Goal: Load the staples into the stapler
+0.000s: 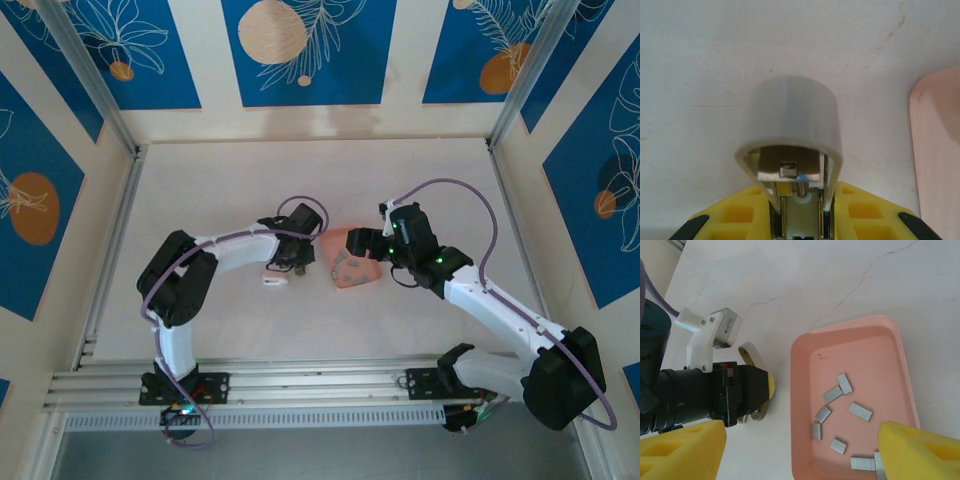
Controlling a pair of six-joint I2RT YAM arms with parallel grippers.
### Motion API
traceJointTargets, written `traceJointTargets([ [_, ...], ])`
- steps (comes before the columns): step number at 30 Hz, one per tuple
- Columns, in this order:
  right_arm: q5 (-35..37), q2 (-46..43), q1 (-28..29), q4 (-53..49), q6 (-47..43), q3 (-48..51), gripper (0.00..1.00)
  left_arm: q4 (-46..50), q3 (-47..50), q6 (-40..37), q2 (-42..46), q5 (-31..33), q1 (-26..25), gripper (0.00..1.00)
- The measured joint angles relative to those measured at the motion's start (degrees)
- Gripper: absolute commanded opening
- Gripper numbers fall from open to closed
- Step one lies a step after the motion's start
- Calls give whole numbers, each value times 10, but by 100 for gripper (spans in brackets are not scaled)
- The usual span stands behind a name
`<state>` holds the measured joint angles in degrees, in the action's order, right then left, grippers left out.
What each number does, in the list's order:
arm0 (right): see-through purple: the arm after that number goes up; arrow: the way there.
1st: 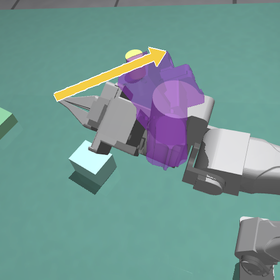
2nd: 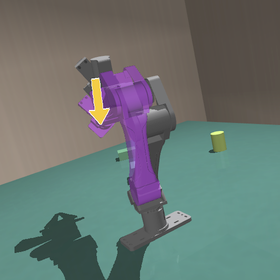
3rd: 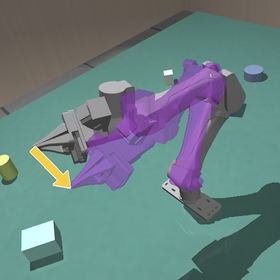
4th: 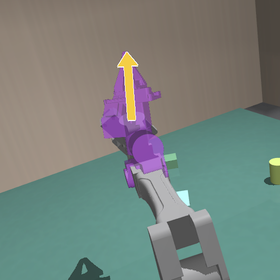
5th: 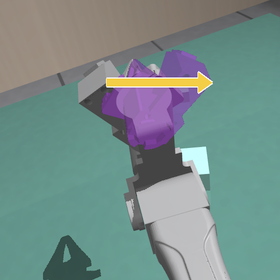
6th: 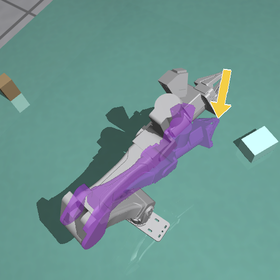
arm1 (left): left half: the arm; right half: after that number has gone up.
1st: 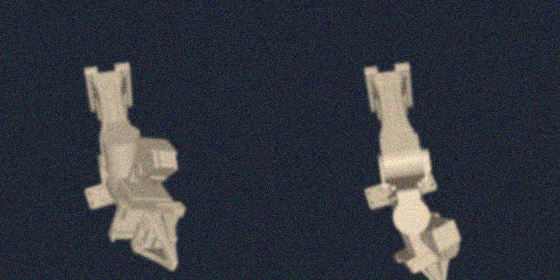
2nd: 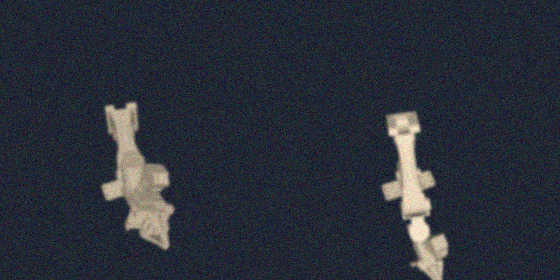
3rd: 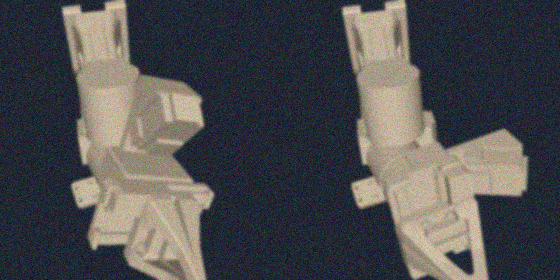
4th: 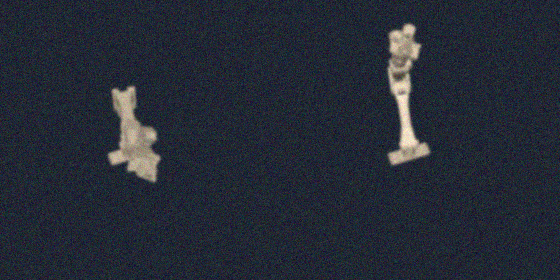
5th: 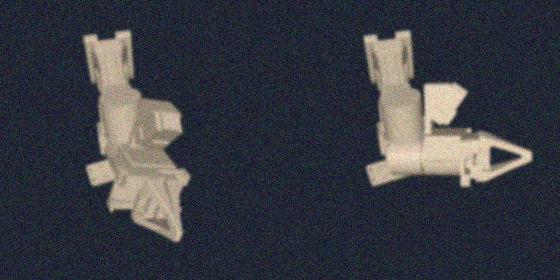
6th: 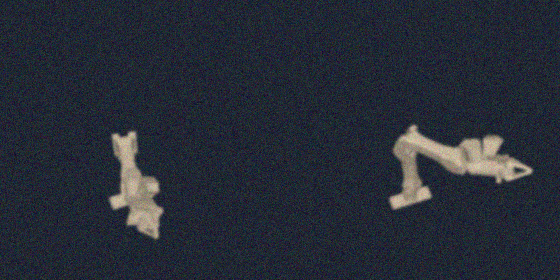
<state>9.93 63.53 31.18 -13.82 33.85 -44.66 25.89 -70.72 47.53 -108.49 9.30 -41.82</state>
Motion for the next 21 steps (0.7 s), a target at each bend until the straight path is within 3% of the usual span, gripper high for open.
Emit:
traceJointTargets([
  [11, 2, 0, 5, -5, 0, 2, 79, 1, -7, 2, -11, 3, -7, 31],
  [21, 3, 0, 12, -5, 0, 2, 79, 1, -8, -1, -13, 2, -11, 34],
])
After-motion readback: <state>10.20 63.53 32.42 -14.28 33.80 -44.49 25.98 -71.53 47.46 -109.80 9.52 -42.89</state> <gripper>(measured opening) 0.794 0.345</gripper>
